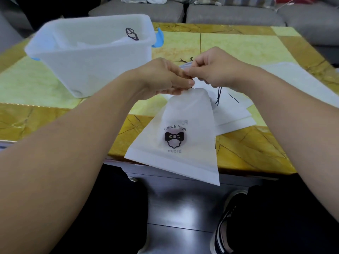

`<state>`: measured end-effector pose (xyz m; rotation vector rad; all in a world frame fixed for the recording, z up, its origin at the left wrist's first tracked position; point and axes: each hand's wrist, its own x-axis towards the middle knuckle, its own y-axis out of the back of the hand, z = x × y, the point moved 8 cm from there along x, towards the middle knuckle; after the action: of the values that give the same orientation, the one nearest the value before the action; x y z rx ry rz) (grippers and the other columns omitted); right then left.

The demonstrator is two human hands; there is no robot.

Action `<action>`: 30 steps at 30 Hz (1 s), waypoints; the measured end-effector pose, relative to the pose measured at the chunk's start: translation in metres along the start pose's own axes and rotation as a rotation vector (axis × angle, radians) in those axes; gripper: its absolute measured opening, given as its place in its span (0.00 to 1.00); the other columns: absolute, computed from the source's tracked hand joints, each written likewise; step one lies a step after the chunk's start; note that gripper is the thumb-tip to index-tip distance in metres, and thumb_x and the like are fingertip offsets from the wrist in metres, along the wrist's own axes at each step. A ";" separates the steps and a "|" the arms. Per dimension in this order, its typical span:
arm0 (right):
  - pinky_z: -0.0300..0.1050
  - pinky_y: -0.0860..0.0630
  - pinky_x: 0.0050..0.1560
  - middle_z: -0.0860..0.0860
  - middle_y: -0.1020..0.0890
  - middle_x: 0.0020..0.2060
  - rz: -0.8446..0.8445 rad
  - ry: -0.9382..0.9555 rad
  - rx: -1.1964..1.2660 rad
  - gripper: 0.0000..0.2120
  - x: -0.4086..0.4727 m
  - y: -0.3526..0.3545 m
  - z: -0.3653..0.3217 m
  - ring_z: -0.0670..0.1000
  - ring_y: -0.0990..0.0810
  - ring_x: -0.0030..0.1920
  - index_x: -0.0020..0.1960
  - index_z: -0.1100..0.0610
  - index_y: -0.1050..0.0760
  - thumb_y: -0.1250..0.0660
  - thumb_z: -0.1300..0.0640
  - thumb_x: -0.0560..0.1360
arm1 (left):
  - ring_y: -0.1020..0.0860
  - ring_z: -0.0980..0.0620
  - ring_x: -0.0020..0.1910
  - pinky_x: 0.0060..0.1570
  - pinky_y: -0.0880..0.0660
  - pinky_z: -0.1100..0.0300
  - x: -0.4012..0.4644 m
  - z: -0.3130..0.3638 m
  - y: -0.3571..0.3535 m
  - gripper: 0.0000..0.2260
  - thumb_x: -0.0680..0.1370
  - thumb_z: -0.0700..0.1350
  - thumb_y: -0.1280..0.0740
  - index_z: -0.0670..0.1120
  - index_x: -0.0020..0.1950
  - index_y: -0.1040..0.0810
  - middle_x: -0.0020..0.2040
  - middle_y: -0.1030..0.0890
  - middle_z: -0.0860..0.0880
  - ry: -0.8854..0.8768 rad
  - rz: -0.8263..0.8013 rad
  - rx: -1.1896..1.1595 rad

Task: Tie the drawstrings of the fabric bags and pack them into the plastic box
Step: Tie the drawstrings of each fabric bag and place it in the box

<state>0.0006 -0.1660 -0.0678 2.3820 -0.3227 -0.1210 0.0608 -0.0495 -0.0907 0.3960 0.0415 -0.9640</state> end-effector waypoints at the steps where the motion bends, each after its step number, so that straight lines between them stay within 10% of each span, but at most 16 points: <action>1: 0.40 0.40 0.27 0.56 0.26 0.34 0.008 -0.004 0.081 0.15 0.000 -0.001 -0.002 0.49 0.37 0.29 0.43 0.63 0.22 0.31 0.50 0.79 | 0.19 0.56 0.41 0.43 0.22 0.67 0.000 -0.001 0.000 0.09 0.74 0.39 0.24 0.38 0.52 0.15 0.47 0.15 0.46 0.002 0.018 0.028; 9: 0.37 0.43 0.24 0.46 0.32 0.24 0.030 0.000 0.339 0.09 0.005 -0.003 -0.007 0.46 0.40 0.24 0.45 0.59 0.21 0.32 0.56 0.80 | 0.25 0.54 0.28 0.30 0.25 0.64 0.004 -0.007 0.001 0.14 0.82 0.45 0.39 0.41 0.44 0.18 0.31 0.20 0.49 0.119 0.180 -0.074; 30: 0.38 0.42 0.25 0.51 0.24 0.29 -0.008 -0.230 0.443 0.08 -0.003 -0.017 0.039 0.47 0.38 0.26 0.44 0.62 0.17 0.23 0.56 0.73 | 0.25 0.53 0.32 0.34 0.23 0.64 0.010 -0.012 0.002 0.20 0.84 0.50 0.42 0.38 0.53 0.16 0.38 0.18 0.45 0.122 0.228 -0.391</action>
<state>-0.0056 -0.1783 -0.1082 2.8133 -0.4892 -0.3616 0.0694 -0.0522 -0.1037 0.0945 0.2856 -0.6853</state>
